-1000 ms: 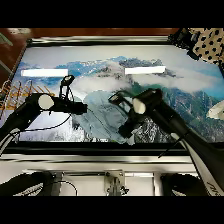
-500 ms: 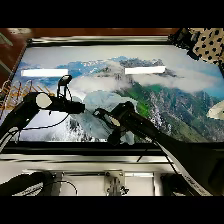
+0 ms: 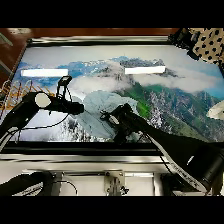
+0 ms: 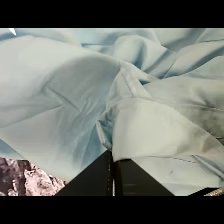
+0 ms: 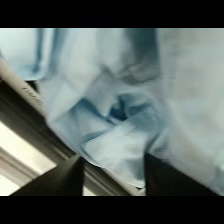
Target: Fold the shirts.
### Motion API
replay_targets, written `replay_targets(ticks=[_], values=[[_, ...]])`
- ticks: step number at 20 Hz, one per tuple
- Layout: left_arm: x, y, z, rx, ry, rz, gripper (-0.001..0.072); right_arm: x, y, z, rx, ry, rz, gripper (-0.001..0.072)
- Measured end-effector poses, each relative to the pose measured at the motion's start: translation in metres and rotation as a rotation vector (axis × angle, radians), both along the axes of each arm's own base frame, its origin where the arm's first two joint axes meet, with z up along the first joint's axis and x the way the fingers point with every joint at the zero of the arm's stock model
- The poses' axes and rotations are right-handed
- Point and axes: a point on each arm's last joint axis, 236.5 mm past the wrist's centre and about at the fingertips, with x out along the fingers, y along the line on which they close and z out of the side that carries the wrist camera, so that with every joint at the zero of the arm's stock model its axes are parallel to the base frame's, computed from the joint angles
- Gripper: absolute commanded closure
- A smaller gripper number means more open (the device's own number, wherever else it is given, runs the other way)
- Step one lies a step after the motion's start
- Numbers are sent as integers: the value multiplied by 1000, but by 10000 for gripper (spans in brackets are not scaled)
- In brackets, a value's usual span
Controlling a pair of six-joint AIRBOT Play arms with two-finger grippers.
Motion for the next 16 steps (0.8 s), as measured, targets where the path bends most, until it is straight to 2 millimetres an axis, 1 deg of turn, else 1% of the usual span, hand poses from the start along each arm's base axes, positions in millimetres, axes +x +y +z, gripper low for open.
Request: replay_targets(ticks=[1, 2, 3, 4, 7, 9, 12, 15, 16], values=[[0, 0, 0, 1, 0, -1, 647, 7, -2, -3, -7, -24, -11, 275], [0, 0, 0, 0, 0, 0, 646, 12, -5, -5, -16, -46, -25, 432], [0, 0, 0, 1, 1, -1, 646, 18, -7, -8, -25, -69, -42, 569], [0, 0, 0, 1, 1, -2, 646, 24, -9, -9, -35, -96, -58, 642], [-1, 0, 0, 1, 4, -2, 647, 36, -18, -6, -69, -153, -89, 643], [-1, 0, -1, 2, 6, -3, 647, 42, -26, 7, -85, -195, -97, 643], [-1, 3, -1, 3, 9, 2, 647, 47, -30, 40, -58, -260, -115, 642], [-3, 8, 0, 6, 23, 8, 647, 45, -29, 86, 32, -331, -153, 641], [-5, 9, 1, 6, 28, 6, 646, 44, -28, 100, 66, -354, -175, 598]])
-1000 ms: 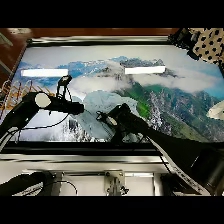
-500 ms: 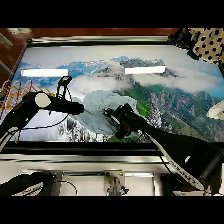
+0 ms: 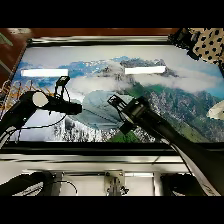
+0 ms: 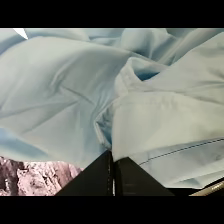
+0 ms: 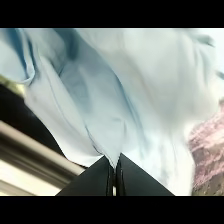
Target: Fold the shirts.
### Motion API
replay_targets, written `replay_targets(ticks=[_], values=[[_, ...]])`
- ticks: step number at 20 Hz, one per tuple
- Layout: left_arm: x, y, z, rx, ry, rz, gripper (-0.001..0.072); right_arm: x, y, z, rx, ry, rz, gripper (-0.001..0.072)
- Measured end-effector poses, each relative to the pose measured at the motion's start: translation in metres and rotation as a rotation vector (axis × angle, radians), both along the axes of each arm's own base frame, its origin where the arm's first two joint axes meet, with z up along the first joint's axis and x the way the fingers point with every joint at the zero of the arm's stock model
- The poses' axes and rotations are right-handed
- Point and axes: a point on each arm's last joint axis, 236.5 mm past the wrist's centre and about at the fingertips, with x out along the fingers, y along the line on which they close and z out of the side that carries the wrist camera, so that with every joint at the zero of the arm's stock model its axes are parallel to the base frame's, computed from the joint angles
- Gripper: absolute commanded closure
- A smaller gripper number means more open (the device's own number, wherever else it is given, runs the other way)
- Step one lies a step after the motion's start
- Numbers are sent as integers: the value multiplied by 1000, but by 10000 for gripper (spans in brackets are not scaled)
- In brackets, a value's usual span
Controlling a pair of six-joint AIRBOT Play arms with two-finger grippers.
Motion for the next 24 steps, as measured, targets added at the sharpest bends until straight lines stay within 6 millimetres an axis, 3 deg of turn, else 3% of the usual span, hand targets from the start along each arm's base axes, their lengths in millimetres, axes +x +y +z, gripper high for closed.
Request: replay_targets(ticks=[2, 6, 9, 17, 20, 22, 24], values=[[-4, -2, 3, -9, 10, -6, 647, 0, 4, 25, 79, -59, -41, 125], [-14, -19, 7, -44, 27, -32, 646, -2, 15, 39, 177, -84, -108, 124], [-19, -28, 8, -58, 29, -49, 646, 3, 47, 36, 268, -106, -78, 124], [-9, -13, 9, -65, 27, 1, 647, 17, 115, -32, 365, -58, -52, 126], [-5, -7, 9, -66, 27, 18, 647, 19, 130, -60, 388, -28, -67, 180], [-4, -6, 9, -68, 28, 24, 647, 24, 132, -73, 388, -26, -81, 603], [-6, -5, 9, -68, 34, 24, 647, 31, 131, -77, 387, -37, -100, 642]])
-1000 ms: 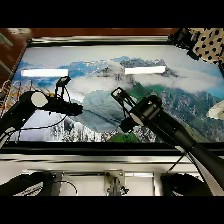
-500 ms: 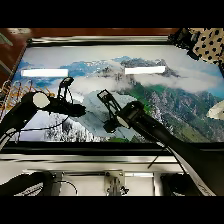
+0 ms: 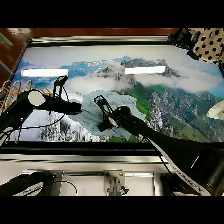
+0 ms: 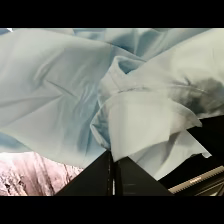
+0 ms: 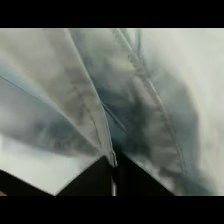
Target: Fold the shirts.
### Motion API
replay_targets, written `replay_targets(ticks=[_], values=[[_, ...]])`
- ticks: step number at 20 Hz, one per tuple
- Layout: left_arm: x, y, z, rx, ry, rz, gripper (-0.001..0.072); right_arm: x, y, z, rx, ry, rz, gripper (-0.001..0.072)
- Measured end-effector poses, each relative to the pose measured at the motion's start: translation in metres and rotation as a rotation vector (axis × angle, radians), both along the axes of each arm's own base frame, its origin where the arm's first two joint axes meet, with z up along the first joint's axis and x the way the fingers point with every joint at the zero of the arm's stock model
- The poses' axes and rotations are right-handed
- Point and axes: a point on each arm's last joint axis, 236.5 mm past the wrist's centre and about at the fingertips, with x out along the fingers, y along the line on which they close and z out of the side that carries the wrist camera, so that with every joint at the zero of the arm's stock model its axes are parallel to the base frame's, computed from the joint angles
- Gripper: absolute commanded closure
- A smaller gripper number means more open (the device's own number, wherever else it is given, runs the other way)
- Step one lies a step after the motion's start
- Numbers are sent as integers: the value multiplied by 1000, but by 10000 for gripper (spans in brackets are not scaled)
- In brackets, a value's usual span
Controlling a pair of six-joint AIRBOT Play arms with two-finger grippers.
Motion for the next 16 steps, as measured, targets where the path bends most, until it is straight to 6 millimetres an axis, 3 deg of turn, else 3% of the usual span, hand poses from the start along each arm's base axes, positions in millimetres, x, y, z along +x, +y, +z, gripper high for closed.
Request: replay_targets(ticks=[3, 7, 11, 16], values=[[-1, 1, -1, 4, 2, -7, 647, 25, -9, 21, 0, -73, -21, 643], [-2, 1, -1, 9, -4, -23, 647, 48, -13, 88, 66, -199, -4, 643], [-3, 1, -1, 11, 0, -29, 647, 43, -16, 140, 124, -260, 39, 642], [-9, -1, -1, 6, 20, -41, 647, 34, -34, 163, 95, -276, 73, 644]])
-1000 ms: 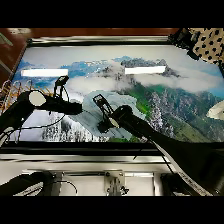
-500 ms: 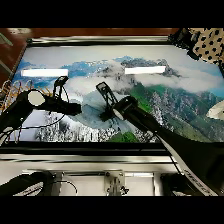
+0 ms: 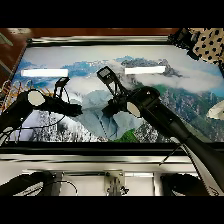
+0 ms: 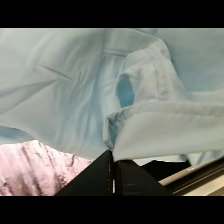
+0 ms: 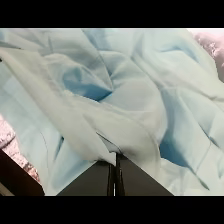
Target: Fold the shirts.
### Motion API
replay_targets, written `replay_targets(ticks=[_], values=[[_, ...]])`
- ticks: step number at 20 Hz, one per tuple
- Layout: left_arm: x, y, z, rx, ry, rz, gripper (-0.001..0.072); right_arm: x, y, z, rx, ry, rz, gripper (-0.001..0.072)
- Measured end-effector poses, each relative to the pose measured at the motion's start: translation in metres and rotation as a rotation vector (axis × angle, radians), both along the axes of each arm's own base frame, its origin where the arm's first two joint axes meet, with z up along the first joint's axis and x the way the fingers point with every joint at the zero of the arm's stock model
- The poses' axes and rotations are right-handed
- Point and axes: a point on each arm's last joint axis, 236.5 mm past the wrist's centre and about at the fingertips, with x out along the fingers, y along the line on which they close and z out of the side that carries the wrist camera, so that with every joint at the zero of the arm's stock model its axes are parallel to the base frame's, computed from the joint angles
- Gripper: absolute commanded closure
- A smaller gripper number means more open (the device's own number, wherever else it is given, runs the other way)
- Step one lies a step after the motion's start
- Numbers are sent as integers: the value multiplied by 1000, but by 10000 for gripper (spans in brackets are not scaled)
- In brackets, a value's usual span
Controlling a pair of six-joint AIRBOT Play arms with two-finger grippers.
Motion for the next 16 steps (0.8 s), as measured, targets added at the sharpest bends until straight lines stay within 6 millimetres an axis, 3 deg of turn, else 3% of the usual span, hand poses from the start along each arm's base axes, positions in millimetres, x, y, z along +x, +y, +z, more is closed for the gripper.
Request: replay_targets(ticks=[4, 7, 13, 14, 15, 16], values=[[-1, -5, 3, -26, 7, 3, 647, 24, -23, 8, 66, 12, -86, 644], [2, -11, 8, -63, -1, 18, 647, 46, -43, 0, 192, 113, -190, 643], [14, -24, 15, -144, -18, 67, 647, 67, -66, -50, 333, 366, -300, 615], [17, -25, 16, -156, -25, 78, 647, 67, -67, -59, 334, 401, -305, 503], [21, -26, 17, -161, -34, 86, 646, 66, -70, -68, 323, 427, -312, 283], [24, -22, 15, -150, -43, 94, 646, 64, -76, -76, 299, 445, -312, 247]])
